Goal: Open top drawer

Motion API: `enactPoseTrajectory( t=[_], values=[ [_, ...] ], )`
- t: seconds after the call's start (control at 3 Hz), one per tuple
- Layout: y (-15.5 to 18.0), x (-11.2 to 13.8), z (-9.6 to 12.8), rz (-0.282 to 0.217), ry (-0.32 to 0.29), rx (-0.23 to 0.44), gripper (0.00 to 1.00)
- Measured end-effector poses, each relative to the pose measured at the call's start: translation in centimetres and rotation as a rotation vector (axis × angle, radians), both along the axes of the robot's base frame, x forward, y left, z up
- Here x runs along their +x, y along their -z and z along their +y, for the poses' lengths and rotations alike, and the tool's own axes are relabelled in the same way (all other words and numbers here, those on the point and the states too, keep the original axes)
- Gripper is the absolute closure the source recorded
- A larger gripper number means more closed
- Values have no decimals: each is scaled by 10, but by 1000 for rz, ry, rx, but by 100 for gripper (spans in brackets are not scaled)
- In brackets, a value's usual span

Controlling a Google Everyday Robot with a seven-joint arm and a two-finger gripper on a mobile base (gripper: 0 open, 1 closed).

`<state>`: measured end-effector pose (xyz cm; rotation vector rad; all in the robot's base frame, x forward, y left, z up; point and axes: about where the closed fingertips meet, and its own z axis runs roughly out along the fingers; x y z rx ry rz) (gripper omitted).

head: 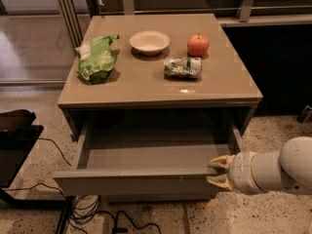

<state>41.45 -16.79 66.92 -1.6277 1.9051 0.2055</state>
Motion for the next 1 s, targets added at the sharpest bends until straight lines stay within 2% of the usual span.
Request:
enactPoseTrajectory(
  t=[0.33,1.0],
  values=[
    [0,-12,-2,2,-2,-10,100],
    [1,-24,-1,1,2,-12,100]
  ],
)
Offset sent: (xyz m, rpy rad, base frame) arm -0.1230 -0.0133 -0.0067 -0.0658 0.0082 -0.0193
